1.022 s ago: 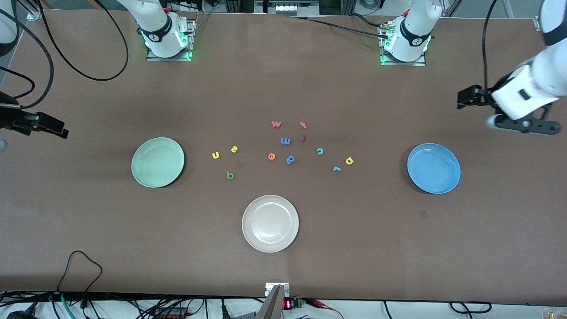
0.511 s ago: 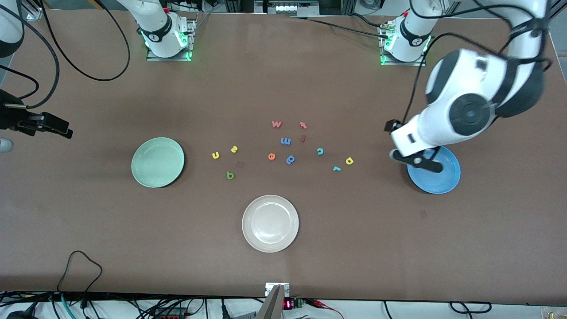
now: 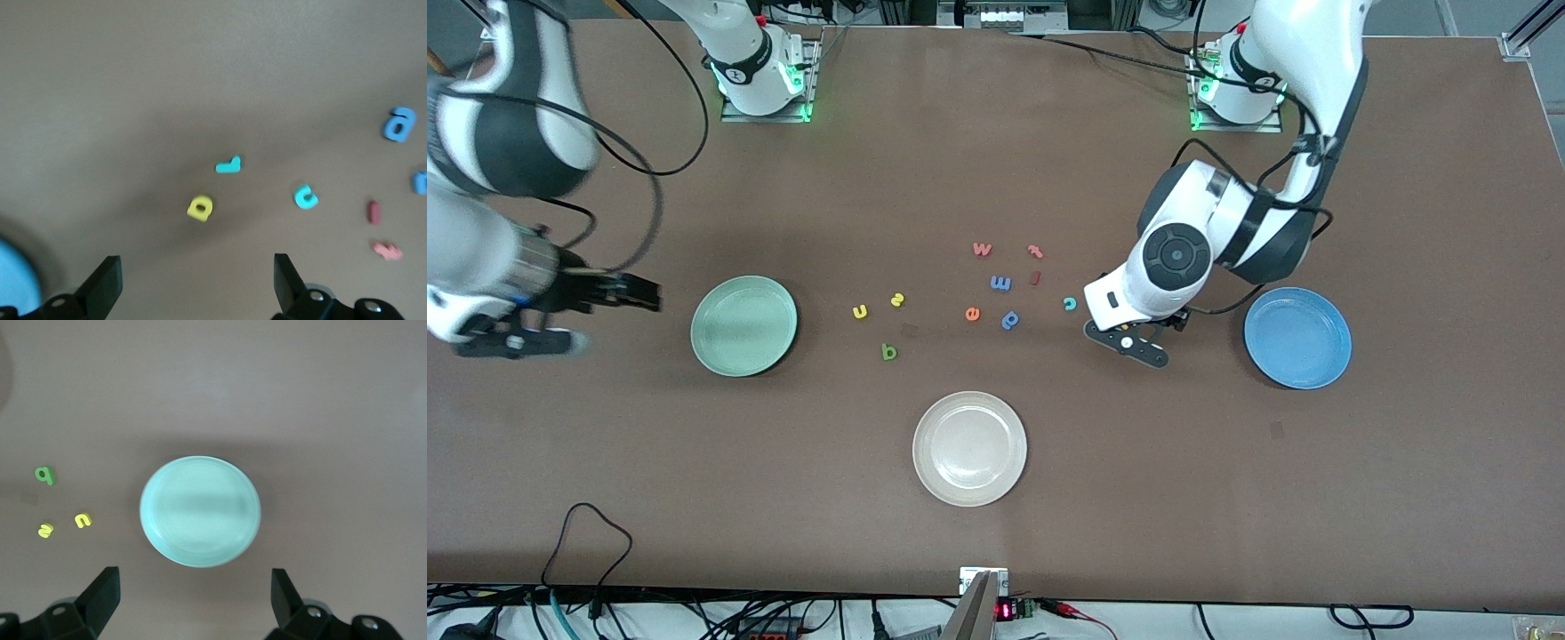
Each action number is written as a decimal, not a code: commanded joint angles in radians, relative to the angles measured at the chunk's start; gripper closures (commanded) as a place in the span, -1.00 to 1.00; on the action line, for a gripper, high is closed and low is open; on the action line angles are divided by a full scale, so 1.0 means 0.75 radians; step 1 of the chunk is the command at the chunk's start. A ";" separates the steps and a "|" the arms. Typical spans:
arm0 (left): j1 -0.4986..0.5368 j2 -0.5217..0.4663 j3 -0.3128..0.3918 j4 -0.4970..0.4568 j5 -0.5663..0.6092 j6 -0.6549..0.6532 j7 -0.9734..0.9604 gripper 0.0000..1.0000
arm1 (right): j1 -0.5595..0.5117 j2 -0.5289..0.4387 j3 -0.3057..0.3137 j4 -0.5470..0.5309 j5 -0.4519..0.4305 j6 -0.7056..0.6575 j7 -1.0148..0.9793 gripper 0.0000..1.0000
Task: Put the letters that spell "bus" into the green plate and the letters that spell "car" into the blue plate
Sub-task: 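Grasp the yellow D with the left gripper while the right gripper reaches letters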
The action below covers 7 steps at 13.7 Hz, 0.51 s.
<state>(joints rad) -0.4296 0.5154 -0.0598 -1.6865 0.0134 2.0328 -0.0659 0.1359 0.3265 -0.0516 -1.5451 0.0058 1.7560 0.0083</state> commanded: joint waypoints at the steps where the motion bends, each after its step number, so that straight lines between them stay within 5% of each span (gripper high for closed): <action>1: 0.000 -0.065 0.014 -0.266 0.001 0.307 0.087 -1.00 | 0.076 0.129 -0.005 0.017 0.017 0.066 0.009 -1.00; 3: 0.004 -0.057 0.014 -0.395 -0.001 0.541 0.263 -1.00 | 0.199 0.209 -0.007 0.019 0.009 0.131 0.018 -1.00; 5: 0.008 -0.041 0.014 -0.437 -0.001 0.599 0.347 -1.00 | 0.268 0.274 -0.005 0.011 0.017 0.221 0.109 -1.00; 7: 0.004 0.006 0.014 -0.445 0.001 0.621 0.368 -0.68 | 0.373 0.331 -0.005 0.007 0.021 0.256 0.122 -1.00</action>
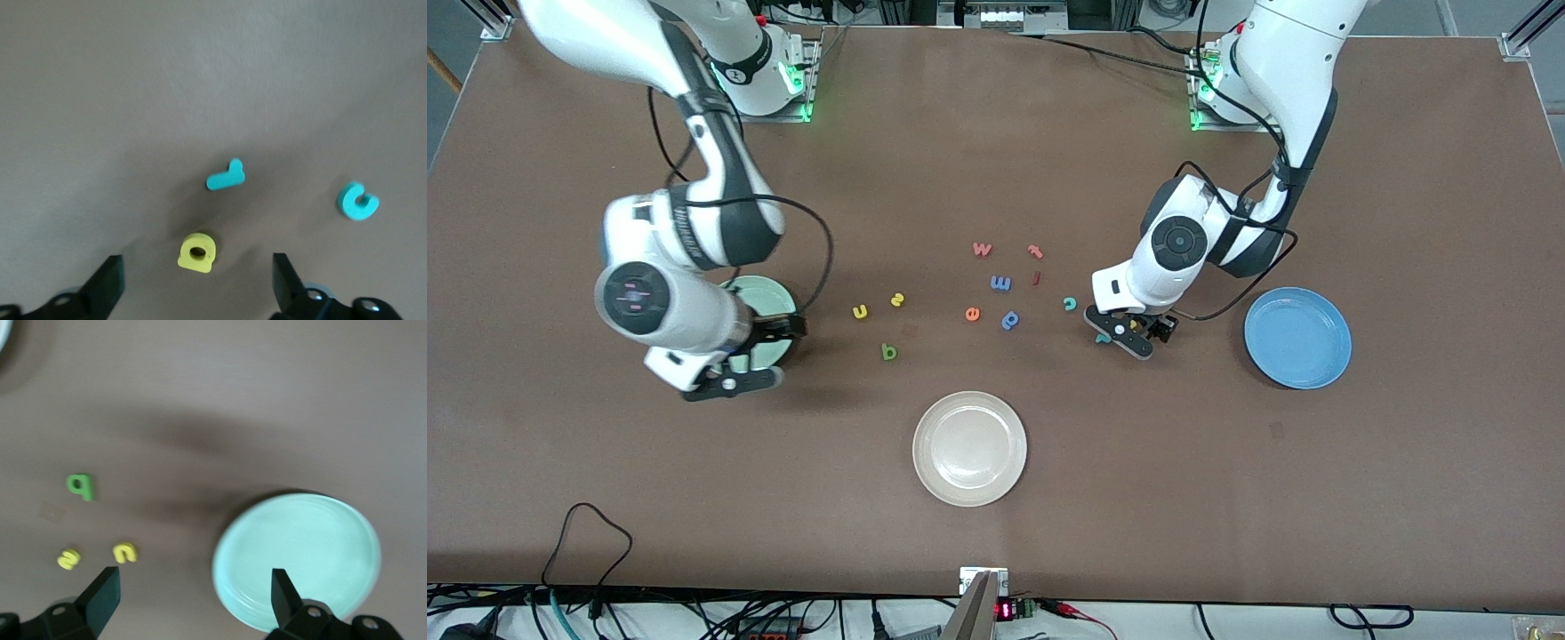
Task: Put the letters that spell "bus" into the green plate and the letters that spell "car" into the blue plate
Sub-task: 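Grasp the yellow D with the left gripper while the right gripper reaches letters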
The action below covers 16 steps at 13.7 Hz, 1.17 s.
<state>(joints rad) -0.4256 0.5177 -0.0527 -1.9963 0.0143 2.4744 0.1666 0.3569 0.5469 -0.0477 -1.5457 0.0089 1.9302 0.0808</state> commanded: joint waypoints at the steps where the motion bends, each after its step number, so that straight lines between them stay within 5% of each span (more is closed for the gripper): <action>1: 0.001 0.025 0.005 -0.032 0.001 0.057 0.058 -0.66 | 0.109 0.062 -0.010 0.005 0.021 0.024 0.025 -1.00; 3: -0.009 0.046 0.005 -0.030 0.005 0.094 0.062 -0.47 | 0.166 0.115 -0.010 -0.021 0.021 0.032 0.023 -1.00; 7: 0.007 0.062 0.005 -0.028 0.006 0.133 0.183 -0.41 | 0.216 0.148 -0.010 -0.156 0.021 0.132 0.025 -0.78; 11: 0.003 0.069 0.005 -0.028 0.006 0.133 0.183 0.51 | 0.220 0.140 -0.010 -0.252 0.021 0.124 0.023 -0.43; 14: 0.009 0.014 0.013 -0.016 0.004 0.082 0.193 0.63 | 0.230 0.144 -0.010 -0.254 0.021 0.136 0.025 -0.26; 16: 0.037 -0.099 0.054 0.023 0.003 -0.152 0.207 0.68 | 0.232 0.146 -0.010 -0.248 0.021 0.163 0.025 -0.26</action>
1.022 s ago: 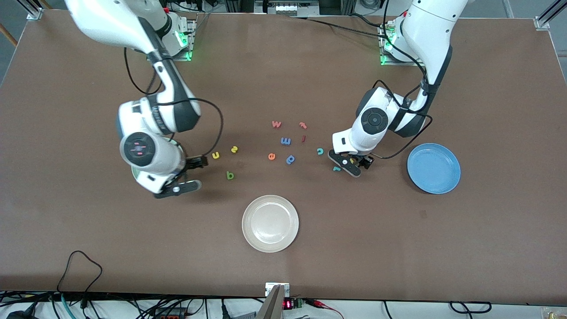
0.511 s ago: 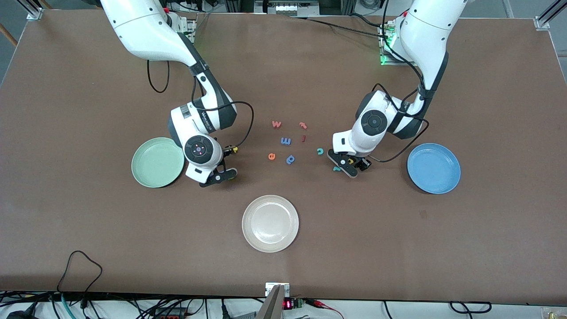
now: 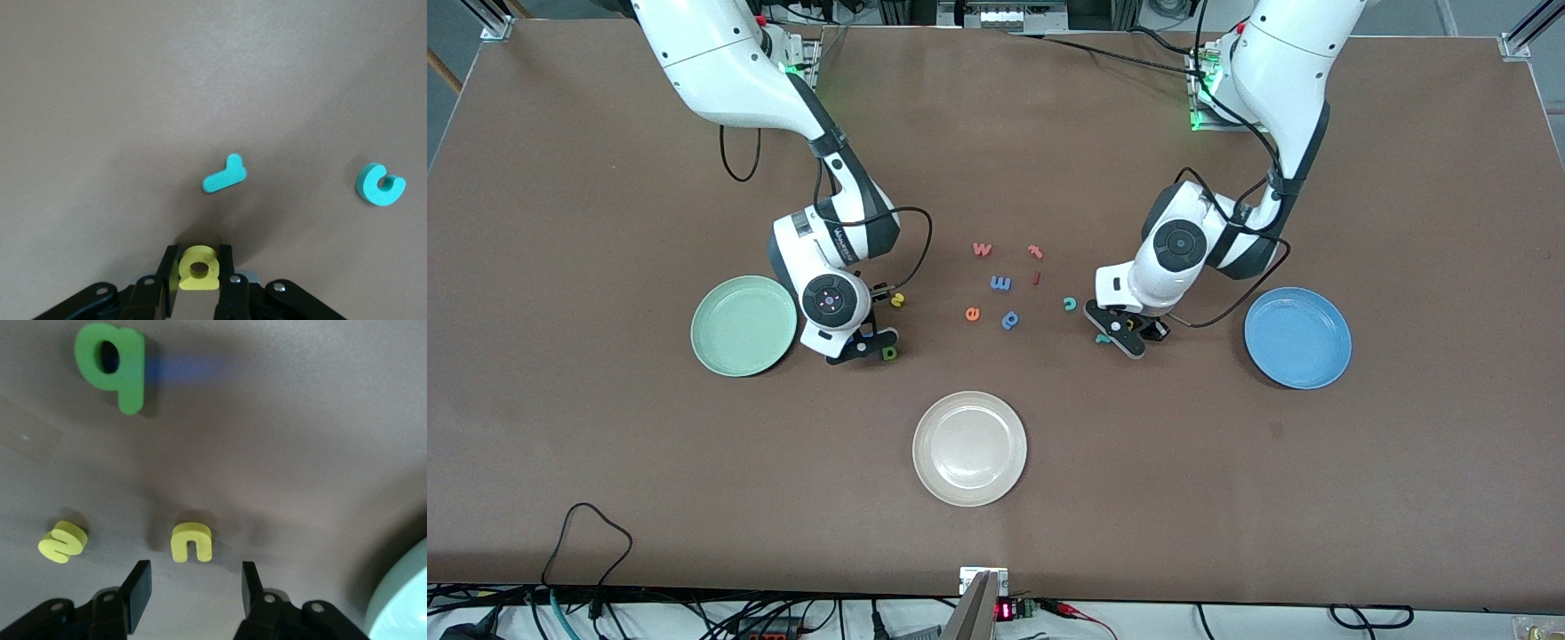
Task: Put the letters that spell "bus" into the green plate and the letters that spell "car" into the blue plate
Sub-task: 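Drop the yellow D onto the blue plate while the right gripper grasps the n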
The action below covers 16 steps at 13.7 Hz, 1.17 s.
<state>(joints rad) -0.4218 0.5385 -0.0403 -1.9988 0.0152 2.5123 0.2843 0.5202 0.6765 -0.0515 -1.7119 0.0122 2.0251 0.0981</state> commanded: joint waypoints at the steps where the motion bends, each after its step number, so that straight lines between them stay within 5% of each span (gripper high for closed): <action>1: 0.075 -0.147 0.048 0.073 0.002 -0.342 0.071 0.69 | 0.014 -0.021 -0.005 -0.027 0.016 0.063 0.002 -0.26; 4: 0.302 -0.135 0.056 0.190 0.130 -0.541 0.222 0.67 | 0.008 -0.004 -0.005 -0.025 0.016 0.114 0.000 -0.25; 9: 0.511 -0.027 0.040 0.088 0.244 -0.354 0.245 0.52 | 0.008 -0.004 -0.005 -0.025 0.016 0.112 0.000 0.01; 10: 0.505 -0.035 0.037 0.086 0.244 -0.357 0.247 0.14 | 0.006 -0.004 -0.005 -0.025 0.016 0.110 0.002 0.01; 11: 0.505 -0.053 0.035 0.094 0.244 -0.388 0.245 -0.88 | 0.006 -0.002 -0.005 -0.025 0.016 0.110 0.002 0.01; 16: 0.507 -0.151 -0.144 0.153 0.211 -0.584 0.186 -1.00 | 0.006 0.008 -0.005 -0.023 0.016 0.114 0.000 0.01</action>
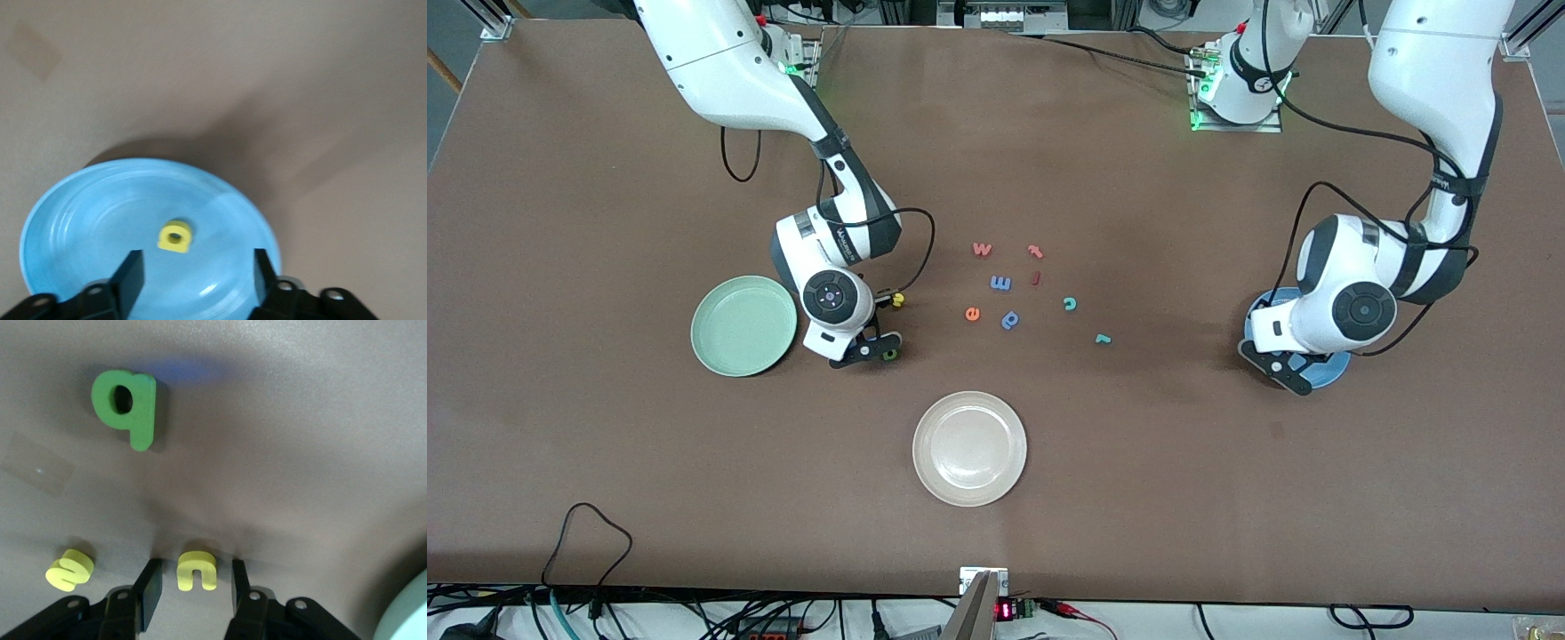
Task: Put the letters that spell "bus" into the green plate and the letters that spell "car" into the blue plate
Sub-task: 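Drop the yellow D onto the blue plate while the right gripper grasps the n, then place the yellow n on the green plate while the left gripper reaches the c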
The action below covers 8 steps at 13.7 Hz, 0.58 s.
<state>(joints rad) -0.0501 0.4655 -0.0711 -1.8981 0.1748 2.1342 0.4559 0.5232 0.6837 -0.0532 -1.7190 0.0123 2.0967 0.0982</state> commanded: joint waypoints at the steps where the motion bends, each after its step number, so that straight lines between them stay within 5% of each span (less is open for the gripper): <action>1: 0.012 -0.050 -0.158 0.029 -0.026 -0.074 -0.114 -1.00 | 0.002 -0.001 -0.003 -0.013 0.016 0.019 0.002 0.06; 4: -0.049 -0.036 -0.261 0.054 -0.157 -0.039 -0.531 -1.00 | 0.000 -0.001 -0.003 -0.013 0.016 0.021 0.000 0.48; 8: -0.299 0.058 -0.261 0.160 -0.157 -0.029 -1.064 -1.00 | -0.006 -0.004 -0.003 -0.013 0.016 0.013 0.002 0.82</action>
<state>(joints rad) -0.1873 0.4469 -0.2754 -1.8519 0.0635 2.1169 -0.1687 0.5234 0.6821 -0.0524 -1.7172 0.0195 2.0971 0.0982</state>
